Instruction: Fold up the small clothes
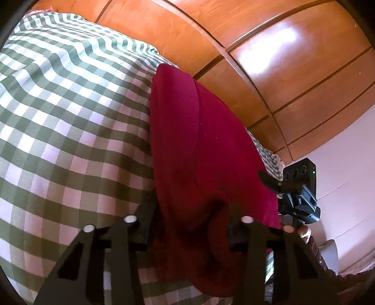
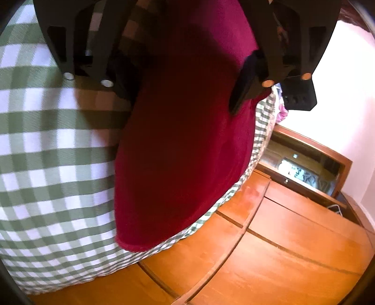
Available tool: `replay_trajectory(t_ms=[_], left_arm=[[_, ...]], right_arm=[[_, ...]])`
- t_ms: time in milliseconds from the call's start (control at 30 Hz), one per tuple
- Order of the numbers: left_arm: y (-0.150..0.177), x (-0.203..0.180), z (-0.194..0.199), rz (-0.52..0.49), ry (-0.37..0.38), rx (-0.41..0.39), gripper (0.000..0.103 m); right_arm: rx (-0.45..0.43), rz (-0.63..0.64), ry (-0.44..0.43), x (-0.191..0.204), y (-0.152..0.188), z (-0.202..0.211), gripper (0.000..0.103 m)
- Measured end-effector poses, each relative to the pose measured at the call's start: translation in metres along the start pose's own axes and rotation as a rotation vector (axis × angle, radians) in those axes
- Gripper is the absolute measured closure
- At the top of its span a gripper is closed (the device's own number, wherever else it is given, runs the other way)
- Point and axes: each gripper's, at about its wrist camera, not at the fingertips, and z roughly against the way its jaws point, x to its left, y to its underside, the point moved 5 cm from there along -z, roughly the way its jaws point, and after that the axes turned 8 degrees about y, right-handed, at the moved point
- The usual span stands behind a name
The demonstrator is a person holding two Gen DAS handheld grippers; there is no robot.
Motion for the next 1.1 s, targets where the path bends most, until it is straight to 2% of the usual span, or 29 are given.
replay_trajectory(t_ms=[67,133,233,333,467,700,767,833,900,967,1000,1033,1100], left_arm=[[0.001,0.001,0.003,0.013,0.022,-0.006,0.072],[0.001,-0.009,0.008,-0.017,0.039,-0.013,0.077],[-0.003,-0.033,0.009,-0.073,0.053,-0.009,0.079],[-0.006,-0.058,-0.005,-0.126,0.075,0.018,0.079],[-0.013,-0.103,-0.052,-0.200,0.125,0.082,0.079],[-0.028,-0.208,-0.176,-0.378,0.198,0.210,0.079],[-0.027,-0.227,-0.210,-0.404,0.190,0.246,0.079],[-0.022,-0.239,-0.250,-0.445,0.139,0.290,0.079],[-0.003,-0.243,-0.288,-0.504,0.059,0.371,0.078],[0.017,-0.234,-0.314,-0.557,-0.045,0.420,0.068],[0.021,-0.232,-0.318,-0.594,-0.072,0.397,0.065],[0.021,-0.231,-0.317,-0.603,-0.097,0.375,0.055],[0.016,-0.231,-0.311,-0.565,-0.098,0.363,0.054]], right_arm=[[-0.011,0.029,0.023,0.007,0.001,0.003,0.047],[-0.037,0.077,0.048,0.019,0.001,0.013,0.057],[-0.096,0.136,0.064,0.034,0.006,0.038,0.059],[-0.162,0.125,0.076,0.028,0.004,0.070,0.060],[-0.254,0.095,0.129,0.001,-0.002,0.124,0.060],[-0.433,-0.022,0.279,-0.082,-0.021,0.228,0.060],[-0.451,-0.079,0.337,-0.117,-0.024,0.243,0.060],[-0.444,-0.133,0.375,-0.147,-0.021,0.249,0.059],[-0.405,-0.210,0.447,-0.189,-0.010,0.246,0.057],[-0.369,-0.277,0.469,-0.218,0.003,0.235,0.052],[-0.387,-0.287,0.460,-0.224,0.008,0.235,0.047],[-0.400,-0.297,0.462,-0.225,0.010,0.239,0.036],[-0.419,-0.306,0.499,-0.224,0.011,0.246,0.030]])
